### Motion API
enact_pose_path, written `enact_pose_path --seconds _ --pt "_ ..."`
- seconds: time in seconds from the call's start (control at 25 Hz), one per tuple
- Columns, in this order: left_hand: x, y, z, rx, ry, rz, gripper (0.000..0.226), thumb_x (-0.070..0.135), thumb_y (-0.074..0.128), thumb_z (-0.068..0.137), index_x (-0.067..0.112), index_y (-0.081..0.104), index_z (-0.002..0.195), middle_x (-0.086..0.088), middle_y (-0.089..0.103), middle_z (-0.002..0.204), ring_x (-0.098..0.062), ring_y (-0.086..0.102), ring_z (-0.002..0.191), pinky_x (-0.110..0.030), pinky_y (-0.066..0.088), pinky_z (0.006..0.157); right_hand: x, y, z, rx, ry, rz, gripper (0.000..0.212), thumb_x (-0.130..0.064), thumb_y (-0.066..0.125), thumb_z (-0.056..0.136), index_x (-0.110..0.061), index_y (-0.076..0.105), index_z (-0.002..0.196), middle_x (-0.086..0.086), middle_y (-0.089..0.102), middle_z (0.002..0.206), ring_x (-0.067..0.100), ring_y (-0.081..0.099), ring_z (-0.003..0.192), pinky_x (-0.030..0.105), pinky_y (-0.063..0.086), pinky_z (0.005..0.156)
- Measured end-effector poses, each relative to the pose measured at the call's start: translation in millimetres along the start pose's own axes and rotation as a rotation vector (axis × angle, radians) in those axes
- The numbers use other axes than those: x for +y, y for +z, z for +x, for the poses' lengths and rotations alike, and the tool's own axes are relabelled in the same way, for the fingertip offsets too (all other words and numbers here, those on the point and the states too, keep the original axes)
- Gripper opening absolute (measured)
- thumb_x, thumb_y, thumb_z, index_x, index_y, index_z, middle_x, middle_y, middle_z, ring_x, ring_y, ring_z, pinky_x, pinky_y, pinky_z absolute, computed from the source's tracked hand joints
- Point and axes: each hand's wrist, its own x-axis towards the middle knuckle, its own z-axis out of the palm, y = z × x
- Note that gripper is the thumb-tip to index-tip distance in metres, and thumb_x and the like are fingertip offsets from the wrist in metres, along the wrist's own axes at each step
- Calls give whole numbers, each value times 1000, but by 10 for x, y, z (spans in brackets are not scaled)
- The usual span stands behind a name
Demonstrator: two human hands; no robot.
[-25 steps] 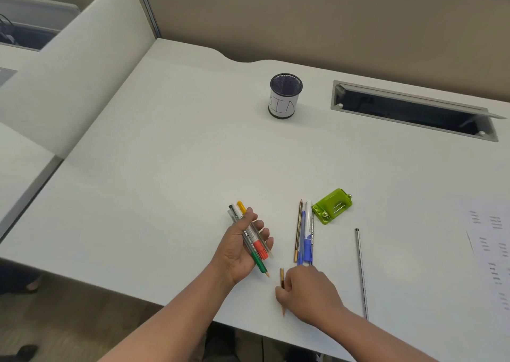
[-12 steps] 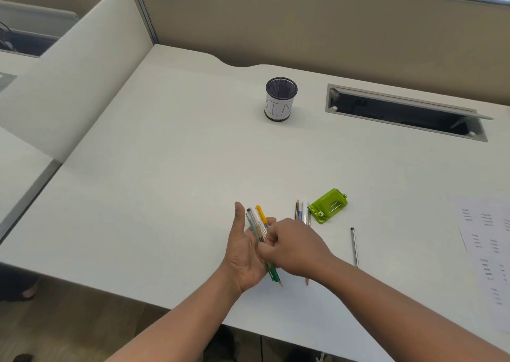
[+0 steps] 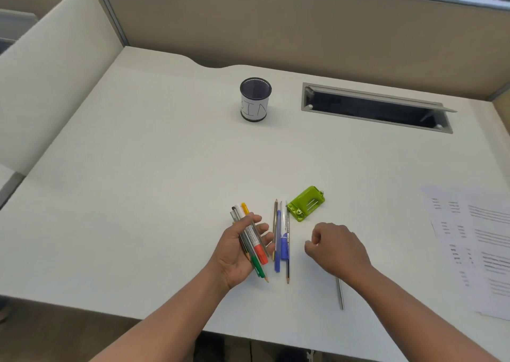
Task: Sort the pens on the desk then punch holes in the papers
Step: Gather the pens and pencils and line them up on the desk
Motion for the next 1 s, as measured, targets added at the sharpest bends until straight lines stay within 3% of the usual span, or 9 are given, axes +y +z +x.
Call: enact_pose_path --seconds 0.16,0.32,0.4,0.52,0.6,0.72,0.8,0.88,1.0 --pt "-86 88 29 1 -8 20 23 29 79 72 11 79 86 -12 72 85 -28 72 75 -43 62 75 447 3 49 -93 175 -168 34 -48 60 84 -23 41 73 -6 47 74 22 53 72 27 31 49" --pt "-151 119 26 -18 -28 37 34 31 79 73 10 73 98 -13 73 88 -29 71 75 -43 61 76 569 67 25 -177 211 -19 22 -27 57 84 -18 43 70 -1 52 72 21 47 61 28 31 50" --pt "-167 116 22 -24 -37 40 40 35 77 76 9 69 105 -13 72 89 -29 72 75 -43 61 76 530 0 -10 -188 203 -8 25 -26 57 82 -18 39 66 -1 48 67 20 41 56 29 29 49" --pt "-161 108 12 -30 -52 19 53 52 74 79 8 68 109 -16 72 93 -32 71 78 -45 59 80 292 -214 -59 -176 118 76 26 -30 61 76 -17 44 60 3 58 58 25 56 54 31 41 50" --pt "-167 119 -1 -61 -63 -5 68 66 70 78 6 68 110 -18 71 98 -35 70 83 -49 57 84 4 -336 -117 -201 31 269 24 -29 63 73 -15 56 55 4 70 56 17 70 56 28 50 51" --pt "-181 162 -44 -176 -71 -54 90 82 59 78 3 66 120 -21 68 117 -39 68 103 -55 52 96 -483 -385 -171 -232 -133 384 24 -27 65 75 -13 69 55 1 72 57 1 70 59 22 51 53" --pt "-182 192 -80 -236 -64 -47 100 88 52 77 3 66 129 -19 69 126 -36 68 112 -50 55 94 -738 -339 -153 -191 -225 357 23 -22 65 77 -7 68 59 6 72 60 5 72 71 31 57 62" --pt "-171 213 -116 -233 -60 -22 99 88 52 77 8 67 133 -18 70 125 -33 69 113 -45 57 88 -900 -286 -126 -131 -273 310 21 -25 66 80 -11 71 65 4 72 64 16 70 70 36 58 66" --pt "-141 194 -121 -203 -48 -33 76 69 63 86 7 70 128 -18 72 121 -32 71 112 -46 58 87 -941 -222 -95 -53 -307 331 21 -33 66 84 -18 71 70 -2 69 64 12 65 65 34 56 64"
